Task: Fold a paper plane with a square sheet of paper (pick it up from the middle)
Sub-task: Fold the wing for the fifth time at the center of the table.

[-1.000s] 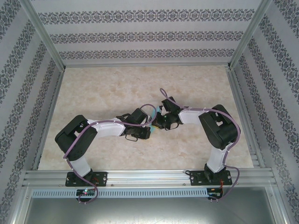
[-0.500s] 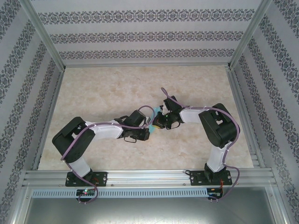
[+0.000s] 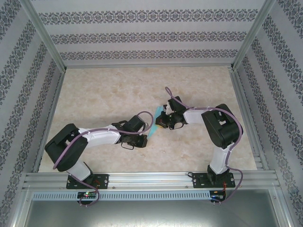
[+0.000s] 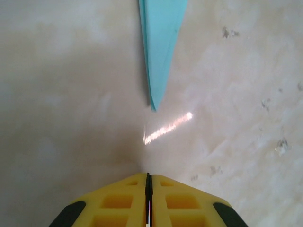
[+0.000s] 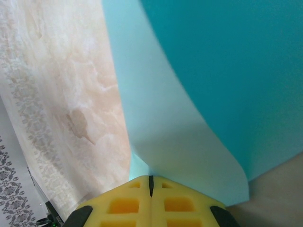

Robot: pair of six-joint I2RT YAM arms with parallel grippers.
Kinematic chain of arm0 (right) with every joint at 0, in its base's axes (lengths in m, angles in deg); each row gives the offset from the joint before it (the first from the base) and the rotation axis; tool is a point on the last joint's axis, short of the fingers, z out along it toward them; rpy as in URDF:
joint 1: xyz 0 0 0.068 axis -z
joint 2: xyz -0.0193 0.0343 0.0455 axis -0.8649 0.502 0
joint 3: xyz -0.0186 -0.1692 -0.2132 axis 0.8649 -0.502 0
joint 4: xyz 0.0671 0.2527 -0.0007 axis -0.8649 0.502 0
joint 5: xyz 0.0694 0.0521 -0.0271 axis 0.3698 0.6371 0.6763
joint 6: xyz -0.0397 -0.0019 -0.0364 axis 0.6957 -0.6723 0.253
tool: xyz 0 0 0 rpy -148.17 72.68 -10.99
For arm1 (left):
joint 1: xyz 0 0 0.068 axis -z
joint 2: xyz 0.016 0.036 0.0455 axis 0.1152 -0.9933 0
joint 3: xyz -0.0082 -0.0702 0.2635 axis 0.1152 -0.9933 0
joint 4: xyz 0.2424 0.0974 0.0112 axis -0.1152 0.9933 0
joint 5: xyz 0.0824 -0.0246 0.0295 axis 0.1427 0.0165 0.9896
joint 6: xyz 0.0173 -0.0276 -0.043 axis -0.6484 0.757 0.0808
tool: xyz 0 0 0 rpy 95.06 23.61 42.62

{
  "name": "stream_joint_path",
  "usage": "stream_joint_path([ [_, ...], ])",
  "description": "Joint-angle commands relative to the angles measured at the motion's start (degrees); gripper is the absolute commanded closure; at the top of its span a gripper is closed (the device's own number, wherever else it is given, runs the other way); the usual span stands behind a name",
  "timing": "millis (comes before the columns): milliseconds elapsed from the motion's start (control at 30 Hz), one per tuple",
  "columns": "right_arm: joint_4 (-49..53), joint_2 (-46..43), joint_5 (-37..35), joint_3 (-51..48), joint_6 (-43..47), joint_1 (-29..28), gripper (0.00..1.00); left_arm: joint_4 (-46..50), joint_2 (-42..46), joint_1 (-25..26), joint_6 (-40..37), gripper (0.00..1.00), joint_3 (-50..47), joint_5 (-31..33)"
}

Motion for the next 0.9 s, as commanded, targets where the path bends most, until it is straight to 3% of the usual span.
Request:
stream_joint_path([
  [0, 2.48, 3.28, -7.44, -2.19, 0.52, -0.01, 0.95, 2.76, 4.77, -0.56, 1.8, 0.88, 1.55, 1.95],
  [200, 1.79, 2.78, -6.63, -2.55, 0.01, -1.05, 0.95, -4.01, 4.54, -4.1, 2.63, 0.88, 3.74, 0.11],
  [500, -0.77, 1.9, -5.29, -3.49, -2.48, -1.73, 0.95, -13.15, -7.77, -5.44, 2.29, 0.91, 8.7, -2.34],
  [867, -0.06, 0.89, -4.53, -3.1, -2.3, -0.94, 0.95, -8.42, -15.03, -5.88, -1.89, 0.91, 12.56, 0.02],
])
